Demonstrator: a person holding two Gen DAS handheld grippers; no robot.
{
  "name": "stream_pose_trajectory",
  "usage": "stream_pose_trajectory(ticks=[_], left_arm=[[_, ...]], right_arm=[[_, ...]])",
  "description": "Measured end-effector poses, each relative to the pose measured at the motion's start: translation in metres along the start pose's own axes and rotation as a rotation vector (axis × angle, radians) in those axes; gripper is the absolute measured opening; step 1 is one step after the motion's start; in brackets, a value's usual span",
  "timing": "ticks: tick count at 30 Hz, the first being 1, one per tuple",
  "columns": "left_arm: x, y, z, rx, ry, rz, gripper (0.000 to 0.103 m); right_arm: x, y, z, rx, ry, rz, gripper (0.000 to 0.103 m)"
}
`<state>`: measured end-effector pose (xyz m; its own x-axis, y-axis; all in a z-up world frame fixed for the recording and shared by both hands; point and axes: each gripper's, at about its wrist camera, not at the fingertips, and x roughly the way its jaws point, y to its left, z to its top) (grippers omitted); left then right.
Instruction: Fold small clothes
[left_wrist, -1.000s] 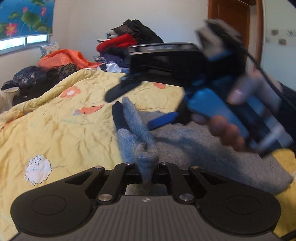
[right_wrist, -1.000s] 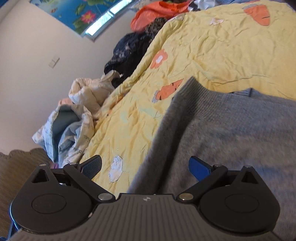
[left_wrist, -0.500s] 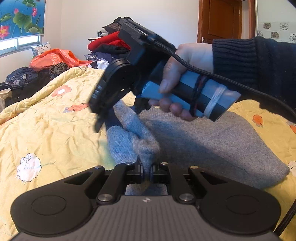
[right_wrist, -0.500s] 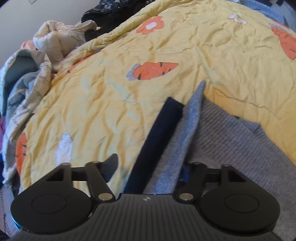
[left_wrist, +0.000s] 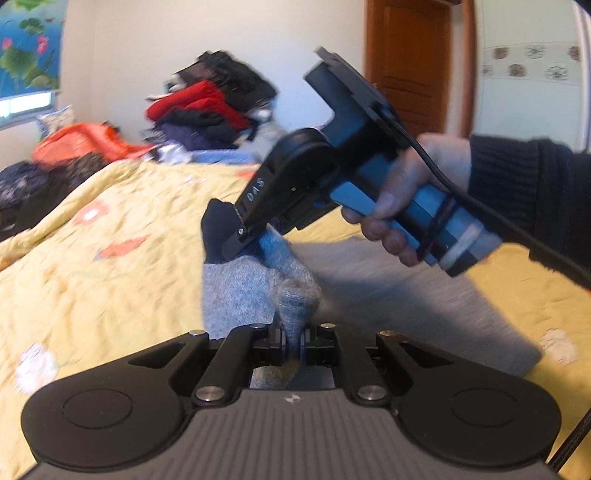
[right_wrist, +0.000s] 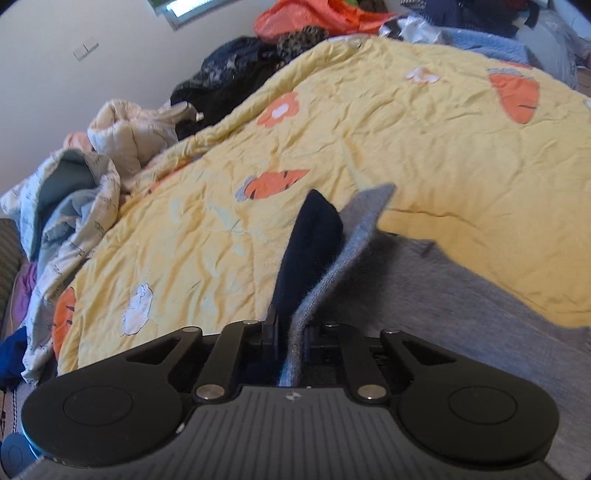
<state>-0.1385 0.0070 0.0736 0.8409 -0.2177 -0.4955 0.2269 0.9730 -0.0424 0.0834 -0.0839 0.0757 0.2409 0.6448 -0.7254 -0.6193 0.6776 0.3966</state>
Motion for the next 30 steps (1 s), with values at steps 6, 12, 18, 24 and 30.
stream_pose_trajectory(ticks=[6,12,18,24,30], left_arm=[[0.018,-0.063,0.007,0.066,0.023,-0.194,0.006],[0.042,-0.124,-0.012,0.145,0.123,-0.332,0.006],[0.062,-0.139,-0.024,0.170,0.192,-0.324,0.006],[0.057,-0.146,-0.029,0.212,0.171,-0.306,0.006],[0.058,-0.149,-0.024,0.210,0.185,-0.297,0.006]], right_arm=[[-0.088,-0.065,-0.054,0.115,-0.117,-0.047,0.016],[-0.140,-0.127,-0.125,0.273,-0.170,-0.121,0.016],[-0.134,-0.149,-0.156,0.372,-0.216,-0.084,0.023],[-0.131,-0.170,-0.146,0.490,-0.302,0.030,0.050],[-0.106,-0.178,-0.123,0.503,-0.270,0.020,0.025]])
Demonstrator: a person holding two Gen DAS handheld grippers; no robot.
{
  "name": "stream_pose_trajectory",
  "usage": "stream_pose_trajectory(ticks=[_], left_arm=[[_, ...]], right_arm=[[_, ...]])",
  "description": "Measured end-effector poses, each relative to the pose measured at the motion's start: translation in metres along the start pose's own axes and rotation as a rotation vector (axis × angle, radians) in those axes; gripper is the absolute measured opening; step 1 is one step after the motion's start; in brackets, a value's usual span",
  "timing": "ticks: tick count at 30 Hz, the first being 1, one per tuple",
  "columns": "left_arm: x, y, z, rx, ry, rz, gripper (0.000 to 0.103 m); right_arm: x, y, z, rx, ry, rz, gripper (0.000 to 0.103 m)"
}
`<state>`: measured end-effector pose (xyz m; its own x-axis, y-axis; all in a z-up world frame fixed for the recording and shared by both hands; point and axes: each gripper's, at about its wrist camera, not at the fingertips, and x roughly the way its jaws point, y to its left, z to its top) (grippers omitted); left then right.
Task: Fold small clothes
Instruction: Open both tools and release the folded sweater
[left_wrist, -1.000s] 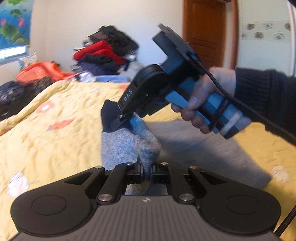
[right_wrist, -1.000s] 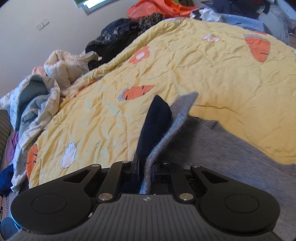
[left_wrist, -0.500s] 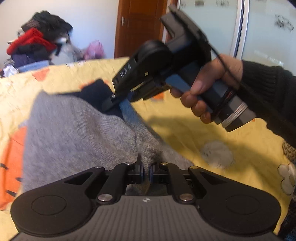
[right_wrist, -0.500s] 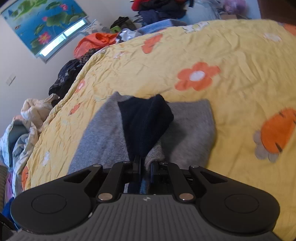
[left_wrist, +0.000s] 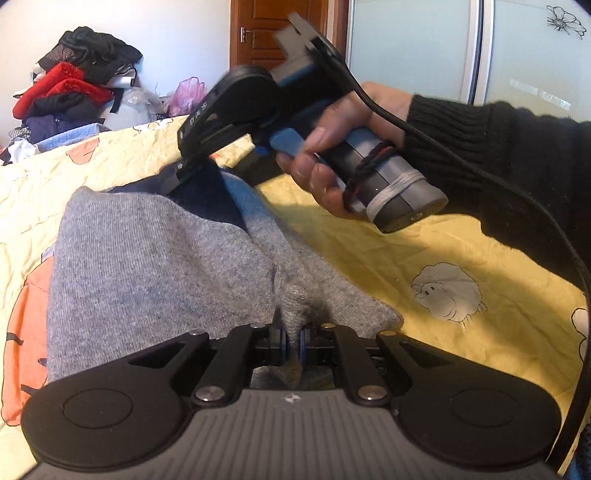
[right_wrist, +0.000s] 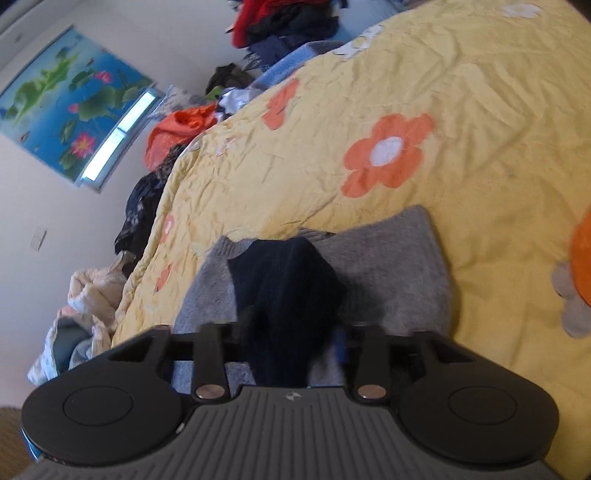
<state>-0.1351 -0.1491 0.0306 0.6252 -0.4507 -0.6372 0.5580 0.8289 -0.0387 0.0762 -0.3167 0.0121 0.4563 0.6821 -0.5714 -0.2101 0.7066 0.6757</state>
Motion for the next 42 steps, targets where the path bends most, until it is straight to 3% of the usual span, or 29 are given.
stream_pose_trajectory(ticks=[5,7,8,9,11,14,16,18,19,20,21,24,28,30,32,33,34,35,38,40,41,42], left_arm=[[0.005,-0.004,0.016,-0.014,-0.023,-0.048,0.006],[0.019,-0.007,0.016,-0.028,0.017,-0.067,0.006],[0.029,-0.008,0.015,-0.038,0.042,-0.068,0.006],[0.031,-0.008,0.013,-0.034,0.018,-0.065,0.006],[0.027,-0.007,0.014,-0.032,0.007,-0.081,0.007],[-0.006,0.016,0.017,-0.100,-0.060,-0.203,0.008],[-0.036,0.042,0.016,-0.152,-0.102,-0.288,0.011],[-0.060,0.073,0.011,-0.212,-0.119,-0.354,0.027],[-0.069,0.088,0.007,-0.239,-0.129,-0.364,0.054],[-0.078,0.103,0.002,-0.268,-0.148,-0.336,0.079],[-0.084,0.114,-0.003,-0.284,-0.168,-0.285,0.083],[-0.087,0.126,-0.013,-0.212,-0.143,-0.162,0.083],[-0.079,0.101,-0.032,0.081,-0.103,0.038,0.082],[-0.067,0.093,-0.044,0.165,-0.058,0.037,0.082],[-0.055,0.094,-0.050,0.182,-0.035,0.059,0.080],[-0.050,0.091,-0.052,0.175,-0.031,0.078,0.079],[-0.049,0.090,-0.055,0.165,-0.030,0.095,0.070],[-0.045,0.091,-0.054,0.152,-0.025,0.111,0.058],[-0.038,0.092,-0.046,0.134,-0.030,0.112,0.058],[-0.041,0.091,-0.045,0.137,-0.047,0.118,0.058],[-0.043,0.090,-0.045,0.133,-0.054,0.117,0.058],[-0.043,0.090,-0.043,0.127,-0.058,0.116,0.058]], right_arm=[[-0.029,0.058,-0.003,-0.365,-0.092,-0.128,0.023],[-0.030,0.052,0.001,-0.415,-0.082,-0.220,0.023],[-0.027,0.039,0.004,-0.383,-0.067,-0.258,0.023],[-0.022,0.026,0.005,-0.337,-0.042,-0.270,0.023],[-0.019,0.009,0.001,-0.266,-0.034,-0.236,0.029],[-0.041,0.005,-0.007,-0.136,-0.124,-0.176,0.060],[-0.066,0.007,-0.019,-0.085,-0.221,-0.116,0.065],[-0.086,0.009,-0.034,-0.055,-0.255,-0.079,0.065],[-0.094,0.010,-0.044,-0.039,-0.262,-0.068,0.065],[-0.102,0.011,-0.054,-0.024,-0.273,-0.057,0.065],[-0.109,0.011,-0.067,-0.006,-0.287,-0.044,0.065],[-0.123,0.012,-0.106,0.042,-0.315,-0.015,0.065],[-0.121,0.025,-0.142,0.027,-0.272,-0.026,0.063],[-0.111,0.039,-0.149,-0.056,-0.202,-0.090,0.059],[-0.102,0.045,-0.150,-0.106,-0.164,-0.146,0.055],[-0.099,0.047,-0.151,-0.115,-0.158,-0.151,0.048],[-0.097,0.049,-0.149,-0.123,-0.146,-0.143,0.041],[-0.094,0.050,-0.149,-0.133,-0.122,-0.136,0.025],[-0.091,0.057,-0.150,-0.183,-0.098,-0.233,0.027],[-0.101,0.059,-0.146,-0.168,-0.135,-0.189,0.027],[-0.107,0.059,-0.144,-0.160,-0.160,-0.186,0.030],[-0.111,0.059,-0.142,-0.164,-0.174,-0.198,0.043]])
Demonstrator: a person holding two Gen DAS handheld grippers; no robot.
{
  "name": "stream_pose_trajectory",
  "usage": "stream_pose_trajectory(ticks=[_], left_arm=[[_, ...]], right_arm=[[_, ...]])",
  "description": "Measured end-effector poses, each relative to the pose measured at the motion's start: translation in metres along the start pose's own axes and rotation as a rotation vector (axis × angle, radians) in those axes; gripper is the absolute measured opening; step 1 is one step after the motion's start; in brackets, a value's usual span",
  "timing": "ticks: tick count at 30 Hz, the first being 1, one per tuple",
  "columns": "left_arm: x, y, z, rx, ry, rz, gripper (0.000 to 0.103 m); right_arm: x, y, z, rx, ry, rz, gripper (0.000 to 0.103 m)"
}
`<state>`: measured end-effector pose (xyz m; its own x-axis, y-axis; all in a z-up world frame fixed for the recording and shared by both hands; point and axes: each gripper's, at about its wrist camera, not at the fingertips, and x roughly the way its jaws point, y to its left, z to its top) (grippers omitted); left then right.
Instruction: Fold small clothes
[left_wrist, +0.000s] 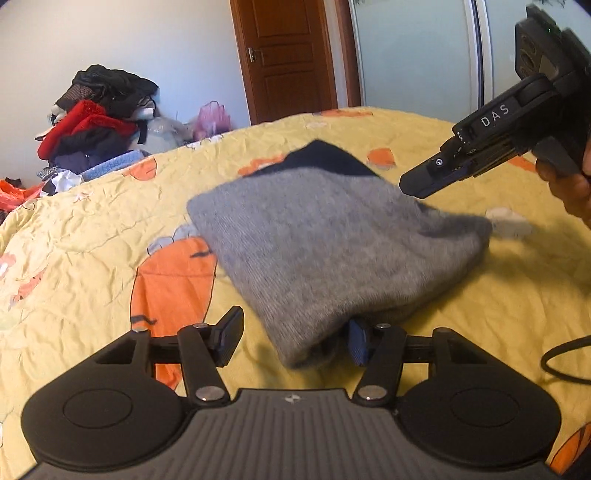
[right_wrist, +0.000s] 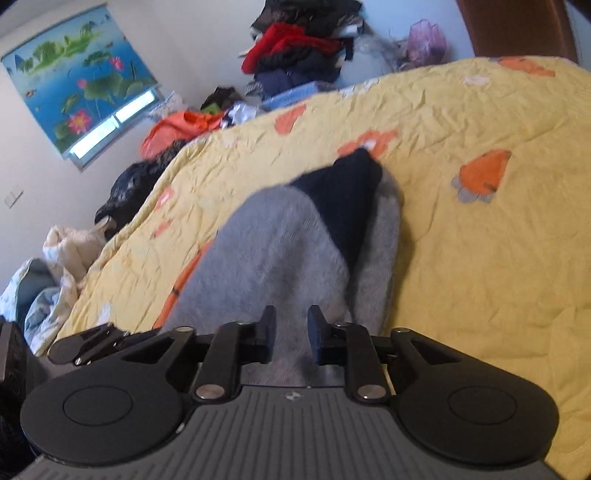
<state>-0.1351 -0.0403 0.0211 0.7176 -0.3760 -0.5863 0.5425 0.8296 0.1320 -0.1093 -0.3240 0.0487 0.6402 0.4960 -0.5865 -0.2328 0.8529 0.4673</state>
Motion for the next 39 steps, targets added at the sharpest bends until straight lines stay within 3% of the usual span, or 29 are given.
stream_pose_trajectory(ticks=[5,7,9,10,11,12,14,17,19,21,22,24,26,28,30,33,37,39], left_arm=[[0.002,-0.005,-0.001,-0.029,0.013,0.024,0.056],[0.003,-0.007,0.000,-0.043,0.012,0.010,0.041],[0.006,-0.009,0.003,-0.051,0.012,0.009,0.035],[0.008,-0.011,0.004,-0.048,0.009,0.009,0.024],[0.009,-0.011,0.005,-0.047,0.005,0.010,0.019],[0.008,-0.010,0.007,-0.049,0.001,0.011,0.016],[0.004,-0.004,0.008,-0.053,0.010,0.004,0.012],[0.012,0.004,-0.002,-0.077,0.055,-0.008,0.011],[0.009,0.004,-0.004,-0.093,0.037,-0.018,0.011],[-0.003,0.011,-0.001,-0.133,0.033,-0.107,0.016],[-0.012,0.017,-0.001,-0.155,0.024,-0.164,0.023],[-0.032,0.037,-0.002,-0.196,0.004,-0.275,0.039],[-0.044,0.061,0.002,-0.275,-0.036,-0.323,0.079],[-0.047,0.087,0.011,-0.387,-0.100,-0.333,0.088],[-0.030,0.115,0.023,-0.565,-0.137,-0.319,0.088],[0.034,0.143,0.036,-0.802,-0.055,-0.324,0.087],[0.111,0.141,0.056,-0.845,0.121,-0.332,0.086],[0.132,0.140,0.062,-0.859,0.133,-0.351,0.082]], right_arm=[[0.009,-0.011,0.005,0.006,0.032,-0.022,0.048],[0.017,-0.011,0.004,0.007,0.058,-0.023,0.048],[0.028,-0.009,0.001,-0.013,0.097,-0.044,0.048],[0.033,-0.007,-0.001,-0.033,0.108,-0.062,0.047],[0.034,-0.006,-0.001,-0.038,0.105,-0.065,0.038],[0.032,-0.007,0.000,-0.034,0.103,-0.059,0.017],[0.021,-0.009,0.005,-0.020,0.080,-0.037,0.017],[0.012,-0.027,0.001,0.008,0.086,-0.089,0.015],[0.018,-0.042,-0.008,0.057,0.085,-0.068,0.016],[0.016,-0.041,-0.011,0.082,0.073,-0.042,0.029],[0.013,-0.039,-0.011,0.096,0.072,-0.025,0.044],[0.002,-0.037,-0.007,0.133,0.028,0.041,0.084],[-0.013,-0.038,0.003,0.144,-0.066,0.075,0.095],[-0.015,-0.044,0.019,0.160,-0.132,0.077,0.095],[-0.002,-0.054,0.035,0.182,-0.151,0.050,0.095],[0.039,-0.064,0.059,0.204,-0.091,0.033,0.094],[0.096,-0.069,0.078,0.209,0.014,-0.001,0.091],[0.110,-0.067,0.079,0.209,0.025,0.048,0.092]])
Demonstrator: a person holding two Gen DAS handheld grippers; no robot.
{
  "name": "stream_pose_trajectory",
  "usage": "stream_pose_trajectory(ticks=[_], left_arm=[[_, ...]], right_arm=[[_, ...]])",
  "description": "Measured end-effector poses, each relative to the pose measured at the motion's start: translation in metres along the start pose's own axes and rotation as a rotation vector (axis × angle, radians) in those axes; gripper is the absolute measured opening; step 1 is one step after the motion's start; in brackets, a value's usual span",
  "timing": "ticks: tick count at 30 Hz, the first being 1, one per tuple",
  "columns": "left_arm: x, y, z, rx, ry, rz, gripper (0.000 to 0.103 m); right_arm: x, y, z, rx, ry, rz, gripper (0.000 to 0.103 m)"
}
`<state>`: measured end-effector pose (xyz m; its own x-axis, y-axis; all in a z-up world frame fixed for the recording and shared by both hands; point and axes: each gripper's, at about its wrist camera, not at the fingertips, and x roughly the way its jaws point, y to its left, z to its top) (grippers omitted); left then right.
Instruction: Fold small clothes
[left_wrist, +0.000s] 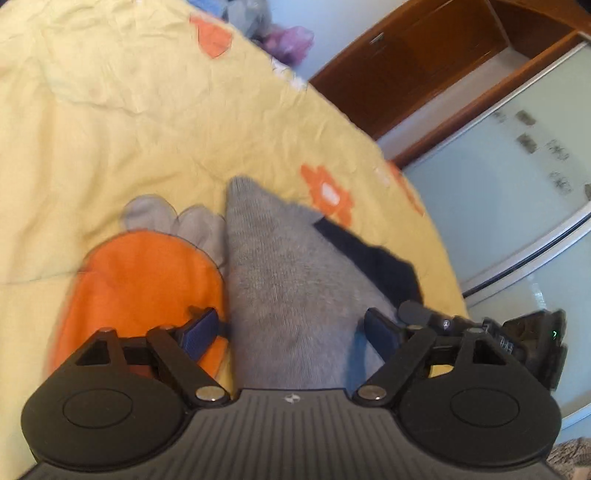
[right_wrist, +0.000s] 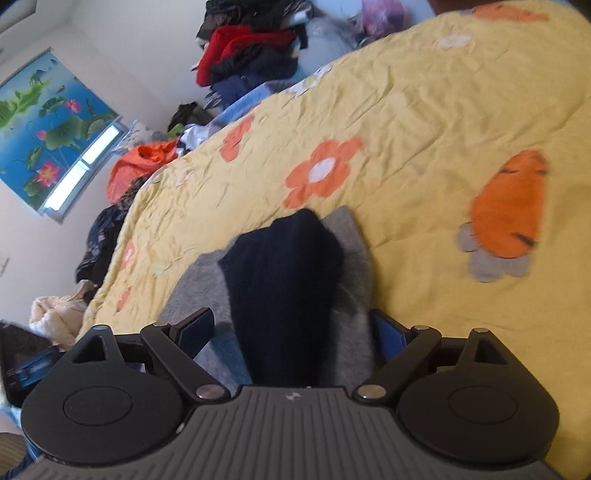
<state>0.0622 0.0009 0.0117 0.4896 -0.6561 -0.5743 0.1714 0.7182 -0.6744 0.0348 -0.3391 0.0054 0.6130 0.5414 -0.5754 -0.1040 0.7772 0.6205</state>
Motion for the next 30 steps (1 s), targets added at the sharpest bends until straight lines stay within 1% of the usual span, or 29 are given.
stream_pose_trajectory(ticks=[1,2,3,4,5,7,10,11,13,14,15,16,17,18,19,20,21,23,26,28,29,30], left_arm=[[0.006,-0.002,0.004,-0.005,0.007,0.012,0.066],[0.011,-0.004,0.006,-0.004,0.022,0.033,0.036],[0.014,-0.007,0.008,0.006,0.034,0.043,0.035],[0.013,-0.011,0.010,0.036,0.026,0.052,0.031],[0.011,-0.019,0.013,0.096,0.021,0.070,0.029],[0.001,-0.033,0.019,0.197,-0.001,0.091,0.028],[-0.008,-0.042,0.046,0.288,-0.039,0.109,0.028],[-0.008,-0.042,0.055,0.295,-0.050,0.126,0.029],[0.003,-0.038,0.066,0.313,-0.058,0.180,0.030],[0.012,-0.034,0.066,0.337,-0.057,0.222,0.032],[0.023,-0.028,0.063,0.343,-0.042,0.279,0.035],[0.027,-0.020,0.059,0.320,-0.023,0.310,0.044],[0.021,-0.015,0.054,0.288,-0.034,0.299,0.046],[0.010,-0.011,0.048,0.270,-0.059,0.263,0.047],[-0.001,-0.010,0.041,0.265,-0.070,0.238,0.055],[-0.017,-0.008,0.031,0.263,-0.071,0.216,0.066],[-0.030,-0.006,0.020,0.261,-0.076,0.197,0.068],[-0.055,0.000,-0.004,0.241,-0.075,0.151,0.068],[-0.076,0.011,-0.037,0.179,-0.023,0.090,0.068],[-0.077,0.022,-0.054,0.092,0.006,0.046,0.068],[-0.079,0.024,-0.060,0.065,-0.009,0.015,0.069],[-0.078,0.025,-0.064,0.046,-0.006,-0.007,0.069]], right_arm=[[0.004,0.000,0.000,-0.003,0.002,0.022,0.092],[0.006,0.001,-0.001,-0.006,-0.008,0.039,0.084],[0.008,0.001,-0.002,-0.004,-0.002,0.049,0.056],[0.011,0.000,-0.004,0.004,0.020,0.052,0.042],[0.011,-0.003,-0.005,0.026,0.021,0.072,0.040],[0.002,0.001,-0.005,0.024,-0.015,0.095,0.036],[-0.004,0.012,0.006,0.029,-0.070,0.148,0.036],[-0.001,0.015,0.012,0.032,-0.088,0.162,0.036],[0.014,0.017,0.025,0.043,-0.093,0.173,0.035],[0.028,0.017,0.030,0.043,-0.087,0.154,0.036],[0.043,0.016,0.033,0.039,-0.074,0.115,0.040],[0.057,0.014,0.034,0.035,-0.052,0.073,0.044],[0.068,0.012,0.033,0.048,-0.035,0.052,0.052],[0.067,0.011,0.031,0.073,-0.052,0.072,0.061],[0.063,0.012,0.029,0.098,-0.053,0.078,0.066],[0.054,0.014,0.025,0.108,-0.056,0.090,0.073],[0.043,0.016,0.019,0.097,-0.067,0.100,0.077],[0.016,0.019,0.003,0.062,-0.077,0.112,0.078],[-0.017,0.021,-0.025,0.042,-0.047,0.126,0.078],[-0.030,0.024,-0.046,0.036,-0.009,0.128,0.078],[-0.032,0.025,-0.055,0.034,0.010,0.126,0.078],[-0.031,0.026,-0.063,0.040,0.034,0.129,0.078]])
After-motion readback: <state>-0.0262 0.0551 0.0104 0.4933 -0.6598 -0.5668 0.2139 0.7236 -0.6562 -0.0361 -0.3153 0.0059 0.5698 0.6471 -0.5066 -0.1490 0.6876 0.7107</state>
